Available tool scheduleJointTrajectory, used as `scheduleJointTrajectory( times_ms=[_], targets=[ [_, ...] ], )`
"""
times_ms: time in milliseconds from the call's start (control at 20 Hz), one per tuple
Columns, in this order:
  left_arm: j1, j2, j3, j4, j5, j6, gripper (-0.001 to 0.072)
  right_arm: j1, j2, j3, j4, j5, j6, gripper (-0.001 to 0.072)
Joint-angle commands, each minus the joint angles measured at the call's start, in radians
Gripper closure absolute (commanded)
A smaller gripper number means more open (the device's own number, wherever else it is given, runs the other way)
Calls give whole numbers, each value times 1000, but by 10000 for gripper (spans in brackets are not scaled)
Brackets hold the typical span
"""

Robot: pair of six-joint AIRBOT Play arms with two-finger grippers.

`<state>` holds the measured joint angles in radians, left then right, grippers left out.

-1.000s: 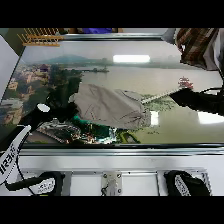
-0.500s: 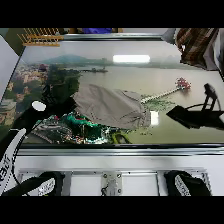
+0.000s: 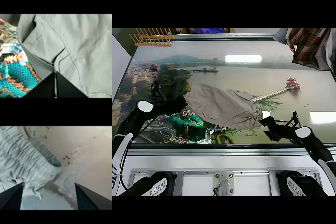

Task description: Fold the clothes and pants, and hang the long-sleeved shirts on hangers.

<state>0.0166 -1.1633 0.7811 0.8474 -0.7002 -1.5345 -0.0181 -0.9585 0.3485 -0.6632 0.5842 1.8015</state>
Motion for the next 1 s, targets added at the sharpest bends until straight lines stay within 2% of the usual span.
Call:
scheduleJointTrajectory(
  times_ms=[0,350,400,450,500,650,700,750,800,950],
  targets=[
    [-1,4,1,-1,-8,2,700,85,-83,-21,154,-192,-26,4],
    [-1,4,1,-1,-7,2,700,173,-143,-21,165,-274,-25,15],
    [-1,4,1,-1,-7,2,699,175,-152,-20,171,-274,-25,38],
    [-1,4,1,-1,-7,2,699,176,-161,-14,172,-273,-25,166],
    [-1,4,1,-1,-7,2,700,176,-167,-7,180,-271,-25,255],
    [-1,4,1,-1,-7,2,700,175,-180,29,186,-271,-40,262],
    [-1,4,1,-1,-8,2,699,175,-183,39,186,-269,-72,390],
    [-1,4,1,-1,-8,2,700,175,-183,45,186,-263,-106,579],
    [-1,4,1,-1,-8,2,700,176,-182,49,186,-261,-146,690],
    [3,35,3,-2,-13,2,700,161,-134,71,185,-198,-266,692]
  ],
)
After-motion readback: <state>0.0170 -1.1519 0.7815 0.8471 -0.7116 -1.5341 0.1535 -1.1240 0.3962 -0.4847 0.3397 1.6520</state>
